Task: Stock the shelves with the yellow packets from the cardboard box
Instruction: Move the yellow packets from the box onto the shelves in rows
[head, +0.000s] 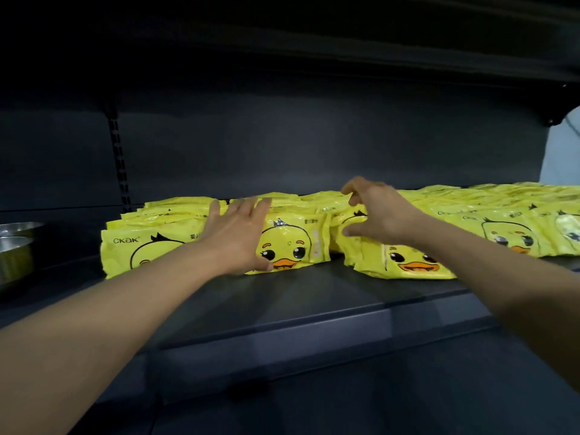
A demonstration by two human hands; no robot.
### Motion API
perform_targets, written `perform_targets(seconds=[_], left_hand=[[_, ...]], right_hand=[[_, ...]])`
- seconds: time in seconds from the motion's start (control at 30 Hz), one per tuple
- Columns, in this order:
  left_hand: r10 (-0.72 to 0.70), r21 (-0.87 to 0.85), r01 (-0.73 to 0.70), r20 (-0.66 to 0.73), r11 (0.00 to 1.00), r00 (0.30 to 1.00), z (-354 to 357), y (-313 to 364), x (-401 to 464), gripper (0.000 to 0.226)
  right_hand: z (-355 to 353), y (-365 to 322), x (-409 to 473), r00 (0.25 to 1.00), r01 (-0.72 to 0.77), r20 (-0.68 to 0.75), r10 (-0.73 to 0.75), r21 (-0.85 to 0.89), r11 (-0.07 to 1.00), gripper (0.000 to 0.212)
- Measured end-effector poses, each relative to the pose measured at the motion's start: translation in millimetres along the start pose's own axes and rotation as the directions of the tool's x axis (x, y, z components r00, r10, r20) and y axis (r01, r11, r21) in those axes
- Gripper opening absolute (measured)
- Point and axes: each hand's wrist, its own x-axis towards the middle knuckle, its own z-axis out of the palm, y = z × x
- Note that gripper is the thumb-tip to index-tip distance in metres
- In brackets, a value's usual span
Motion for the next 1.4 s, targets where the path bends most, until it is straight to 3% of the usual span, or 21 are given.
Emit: perform_targets(seconds=[0.1,0.2,0.33,0.47,0.6,0.73,0.83,0.93,1.03,1.4], left_hand=[[0.006,-0.063,-0.008,-0.03,0.998,1.0,-13,18,-6,0.107],[0.084,-0.091,-0.09,-0.07,0.992,0.994,-30,54,-13,0.098],[0.135,-0.131,-0.14,-0.044,0.981,0.99,-42,103,-10,0.09],[0.093,-0.219,-0.079,0.058,0.973,0.994,-43,154,6,0.091],[0.047,-0.217,-0.003,0.199,0.976,0.979,-43,178,31,0.094],[-0.023,-0.137,0.074,0.342,0.988,0.939,-48,182,45,0.101],[-0.068,-0.029,0.079,0.27,0.996,0.96,-47,185,46,0.101],[-0.106,0.137,0.09,0.114,0.986,0.988,-38,187,44,0.095],[-0.114,0.16,0.104,0.052,0.982,0.992,-27,184,45,0.089],[-0.039,0.049,0.036,0.059,0.998,0.997,-20,164,46,0.091]], right_hand=[[-28,26,-15,0.999,0.001,0.036,-0.002,0.022,1.0,0.057],[-46,58,-26,0.984,-0.055,0.173,0.048,0.035,0.998,0.055],[-60,98,-41,0.926,-0.104,0.371,0.071,0.068,0.992,0.073],[-62,127,-49,0.892,-0.014,0.451,0.004,0.017,1.0,0.083],[-52,138,-48,0.894,0.122,0.431,-0.122,0.028,0.992,0.086],[-44,134,-42,0.875,0.193,0.462,-0.145,-0.058,0.979,0.091],[-35,129,-34,0.894,0.216,0.427,-0.138,-0.14,0.966,0.087],[-23,125,-26,0.947,0.239,0.272,-0.169,-0.248,0.939,0.078],[-13,122,-24,0.961,0.259,0.183,-0.209,-0.319,0.912,0.082],[-13,121,-18,0.953,0.161,0.292,-0.074,-0.289,0.944,0.084]])
